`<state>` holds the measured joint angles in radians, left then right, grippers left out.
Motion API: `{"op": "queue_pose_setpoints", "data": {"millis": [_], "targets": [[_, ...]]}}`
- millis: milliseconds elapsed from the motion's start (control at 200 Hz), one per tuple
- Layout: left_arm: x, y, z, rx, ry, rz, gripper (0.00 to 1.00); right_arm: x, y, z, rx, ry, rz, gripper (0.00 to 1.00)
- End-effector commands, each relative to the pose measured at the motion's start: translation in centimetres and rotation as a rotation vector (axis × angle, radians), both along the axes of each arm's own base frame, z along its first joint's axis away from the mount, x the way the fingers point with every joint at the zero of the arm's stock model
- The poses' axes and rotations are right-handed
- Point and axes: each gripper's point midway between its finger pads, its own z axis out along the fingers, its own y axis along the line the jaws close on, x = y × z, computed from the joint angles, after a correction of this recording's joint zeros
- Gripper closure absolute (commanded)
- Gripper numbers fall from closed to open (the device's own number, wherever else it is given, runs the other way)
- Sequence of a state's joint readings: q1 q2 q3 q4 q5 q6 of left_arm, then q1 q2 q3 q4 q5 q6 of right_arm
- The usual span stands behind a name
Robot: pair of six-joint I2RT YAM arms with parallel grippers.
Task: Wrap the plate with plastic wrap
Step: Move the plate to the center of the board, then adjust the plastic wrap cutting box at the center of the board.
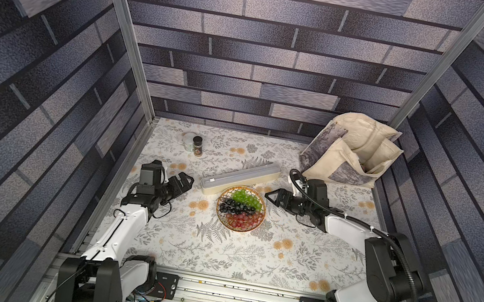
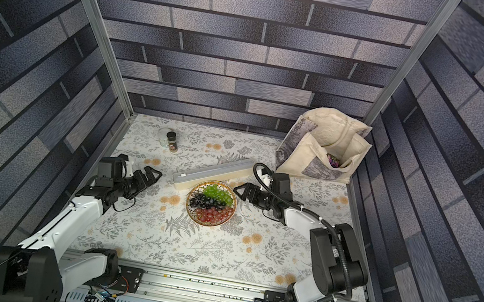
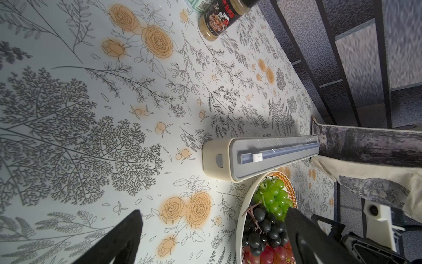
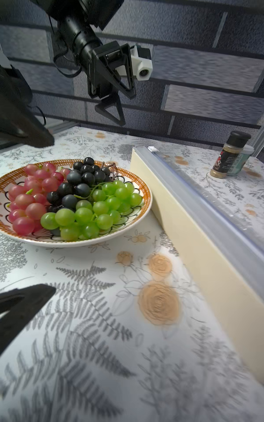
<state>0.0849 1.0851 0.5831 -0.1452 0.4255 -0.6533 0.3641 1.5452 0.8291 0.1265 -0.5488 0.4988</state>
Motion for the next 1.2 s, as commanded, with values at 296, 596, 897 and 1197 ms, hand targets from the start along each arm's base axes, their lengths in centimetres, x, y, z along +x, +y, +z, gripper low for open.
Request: {"op": "queue_pose_setpoints", "data": {"millis": [296, 596, 897, 1197], "targets": [[3.8, -6.7, -0.6, -0.137, 0.094, -0.115, 0.00, 13.7, -0.6, 2.4, -0.318, -0.153, 0.022, 0.00], [5.2, -9.8, -2.2, -0.203, 0.128, -0.151, 0.00, 17.4, 3.0, -2.5, -0.274, -0.032, 0.139, 0.02], [6.8, -10.2, -2.9, -0.206, 0.128, -0.162, 0.00, 15.2, 3.2, -4.4, -0.267, 0.030, 0.211, 0.05], [6.6, -9.9, -2.8, -0.172, 0.130, -0.175, 0.00, 10.8, 2.5, -3.2, -0.236, 0.007, 0.272, 0.08]]}}
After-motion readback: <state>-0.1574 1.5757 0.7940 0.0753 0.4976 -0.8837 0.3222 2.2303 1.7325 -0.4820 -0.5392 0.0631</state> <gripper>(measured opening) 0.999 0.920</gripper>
